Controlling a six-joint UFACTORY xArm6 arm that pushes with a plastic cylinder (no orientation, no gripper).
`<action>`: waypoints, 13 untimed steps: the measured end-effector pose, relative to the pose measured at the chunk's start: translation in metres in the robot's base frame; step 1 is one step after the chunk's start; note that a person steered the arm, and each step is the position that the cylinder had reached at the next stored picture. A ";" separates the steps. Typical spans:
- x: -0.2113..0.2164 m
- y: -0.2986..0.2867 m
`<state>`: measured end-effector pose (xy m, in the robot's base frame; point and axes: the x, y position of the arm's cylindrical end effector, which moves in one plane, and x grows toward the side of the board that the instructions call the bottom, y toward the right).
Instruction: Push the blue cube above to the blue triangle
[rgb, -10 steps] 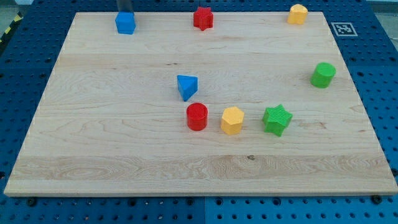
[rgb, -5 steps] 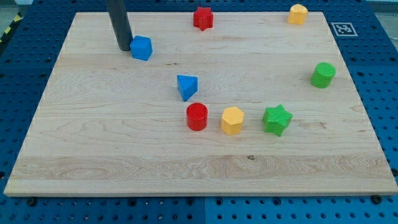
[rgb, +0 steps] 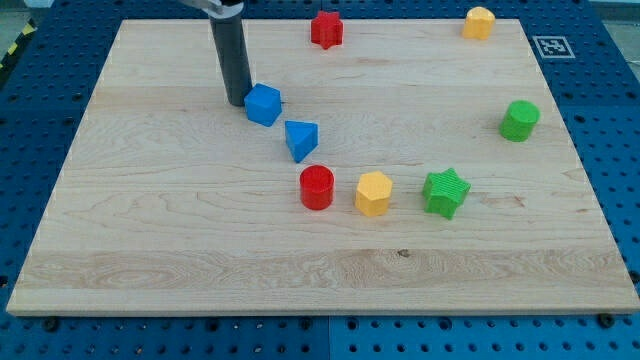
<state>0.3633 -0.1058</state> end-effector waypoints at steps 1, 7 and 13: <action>0.025 -0.011; 0.020 0.035; -0.073 0.072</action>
